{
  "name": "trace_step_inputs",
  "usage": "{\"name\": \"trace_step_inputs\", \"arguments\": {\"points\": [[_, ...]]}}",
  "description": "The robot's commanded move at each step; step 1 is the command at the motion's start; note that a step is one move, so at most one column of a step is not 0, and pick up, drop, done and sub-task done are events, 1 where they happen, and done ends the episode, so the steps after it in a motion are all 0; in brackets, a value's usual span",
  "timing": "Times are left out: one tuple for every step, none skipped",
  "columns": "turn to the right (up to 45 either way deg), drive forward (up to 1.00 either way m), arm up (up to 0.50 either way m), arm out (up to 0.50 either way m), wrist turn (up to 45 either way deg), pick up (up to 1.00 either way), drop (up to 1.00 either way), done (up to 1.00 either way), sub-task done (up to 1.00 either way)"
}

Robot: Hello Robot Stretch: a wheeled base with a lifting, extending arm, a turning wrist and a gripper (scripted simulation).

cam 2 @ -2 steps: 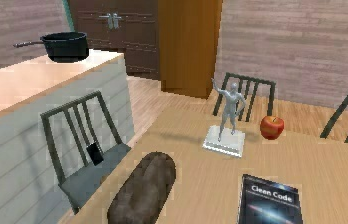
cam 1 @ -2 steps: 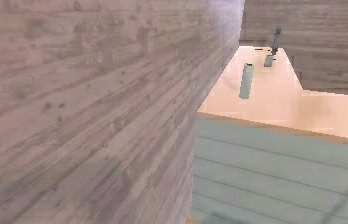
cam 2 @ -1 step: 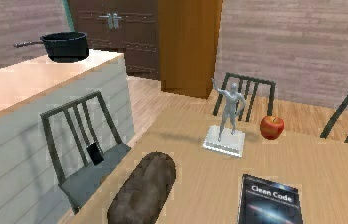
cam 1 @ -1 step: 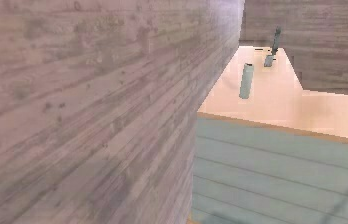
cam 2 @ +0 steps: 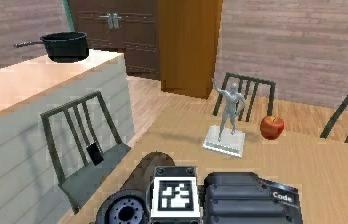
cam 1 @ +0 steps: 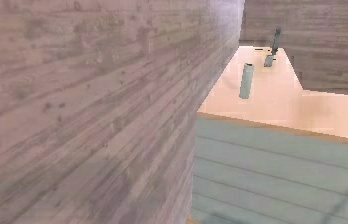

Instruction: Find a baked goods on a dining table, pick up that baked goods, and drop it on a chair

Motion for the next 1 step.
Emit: {"name": "trace_step_inputs", "arguments": {"points": [[0.0, 0.00, 0.00, 0.02, 0.0, 0.00, 0.00, 0.00, 0.00]]}}
